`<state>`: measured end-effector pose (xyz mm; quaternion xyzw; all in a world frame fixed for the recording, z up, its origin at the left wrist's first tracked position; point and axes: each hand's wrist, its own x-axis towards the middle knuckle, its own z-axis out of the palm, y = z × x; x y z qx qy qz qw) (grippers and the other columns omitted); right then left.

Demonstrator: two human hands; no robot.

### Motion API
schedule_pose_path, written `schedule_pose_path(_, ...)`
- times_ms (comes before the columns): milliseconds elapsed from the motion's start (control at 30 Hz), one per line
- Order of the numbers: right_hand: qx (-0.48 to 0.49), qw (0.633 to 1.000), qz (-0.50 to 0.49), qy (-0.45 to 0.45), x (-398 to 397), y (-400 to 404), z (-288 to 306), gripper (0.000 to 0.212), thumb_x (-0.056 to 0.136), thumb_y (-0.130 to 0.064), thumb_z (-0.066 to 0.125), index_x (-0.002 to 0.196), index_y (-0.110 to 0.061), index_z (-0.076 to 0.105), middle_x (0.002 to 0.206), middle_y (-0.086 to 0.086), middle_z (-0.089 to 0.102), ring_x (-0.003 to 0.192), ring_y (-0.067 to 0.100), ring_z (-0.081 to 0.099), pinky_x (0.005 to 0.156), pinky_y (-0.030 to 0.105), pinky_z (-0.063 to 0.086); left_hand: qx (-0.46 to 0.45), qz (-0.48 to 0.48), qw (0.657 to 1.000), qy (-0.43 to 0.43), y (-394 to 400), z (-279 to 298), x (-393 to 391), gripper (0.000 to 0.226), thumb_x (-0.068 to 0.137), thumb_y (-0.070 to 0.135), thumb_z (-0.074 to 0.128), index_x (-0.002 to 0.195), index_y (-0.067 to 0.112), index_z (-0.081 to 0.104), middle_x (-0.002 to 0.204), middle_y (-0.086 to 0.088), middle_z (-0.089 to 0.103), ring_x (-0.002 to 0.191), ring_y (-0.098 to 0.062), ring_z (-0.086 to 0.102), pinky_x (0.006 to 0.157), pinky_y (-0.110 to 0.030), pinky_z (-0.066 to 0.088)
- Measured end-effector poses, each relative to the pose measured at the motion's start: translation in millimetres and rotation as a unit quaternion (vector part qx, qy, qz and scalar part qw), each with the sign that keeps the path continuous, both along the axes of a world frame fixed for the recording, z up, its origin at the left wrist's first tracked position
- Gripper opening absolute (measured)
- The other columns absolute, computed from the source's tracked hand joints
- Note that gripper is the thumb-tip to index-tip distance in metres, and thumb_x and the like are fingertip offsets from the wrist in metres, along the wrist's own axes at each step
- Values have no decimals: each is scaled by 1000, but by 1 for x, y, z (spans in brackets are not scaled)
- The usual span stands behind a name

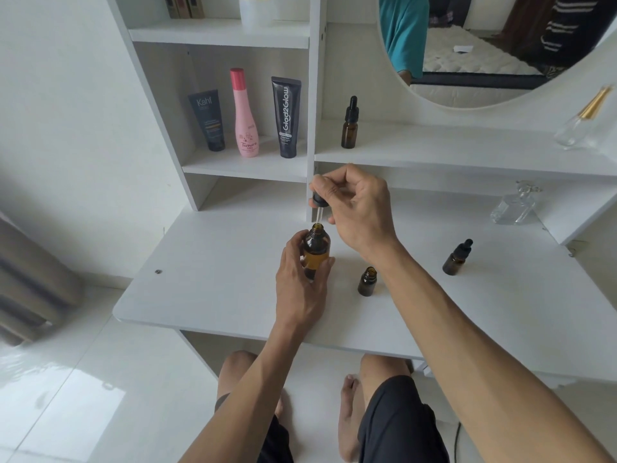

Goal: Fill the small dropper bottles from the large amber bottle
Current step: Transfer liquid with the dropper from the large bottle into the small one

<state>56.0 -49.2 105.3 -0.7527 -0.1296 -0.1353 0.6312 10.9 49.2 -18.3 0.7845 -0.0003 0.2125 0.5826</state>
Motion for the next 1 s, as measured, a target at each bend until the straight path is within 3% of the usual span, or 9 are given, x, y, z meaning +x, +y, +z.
schedule_pose_path(333,-26,999,-7,17,-2,0,-13,23,93,-26,72,86,-4,69,77,8,75,69,10,74,52,17,50,2,-2,1000,-5,0,-1,0,50,90,24,70,132,28,45,127,5,59,106,-12,61,79,-9,48)
schedule_pose_path(467,-33,999,-6,20,-4,-1,-18,23,93,-28,72,87,-5,69,77,7,75,71,9,75,48,12,46,9,1,1000,-2,1,-2,1,51,90,26,70,133,30,44,128,7,59,108,-12,60,84,-18,52)
schedule_pose_path(667,-35,999,-6,26,-4,-2,-21,23,92,-30,72,87,-8,70,77,4,76,72,8,74,52,16,50,5,0,1000,-6,0,1,0,51,90,23,71,134,25,45,127,4,59,105,-6,60,78,-5,45)
schedule_pose_path(800,-34,999,-4,31,-3,-1,-21,22,92,-31,72,88,-10,70,78,4,76,73,10,75,57,24,57,7,-1,1000,-4,0,1,0,51,90,23,71,134,25,45,126,5,59,103,1,59,77,-6,45)
schedule_pose_path(1000,9,999,11,37,-7,-2,-17,19,93,-25,71,92,-6,69,84,10,75,75,14,76,54,18,51,4,-3,1000,-4,1,0,0,51,90,22,71,134,25,45,126,6,58,105,-7,60,77,-8,47)
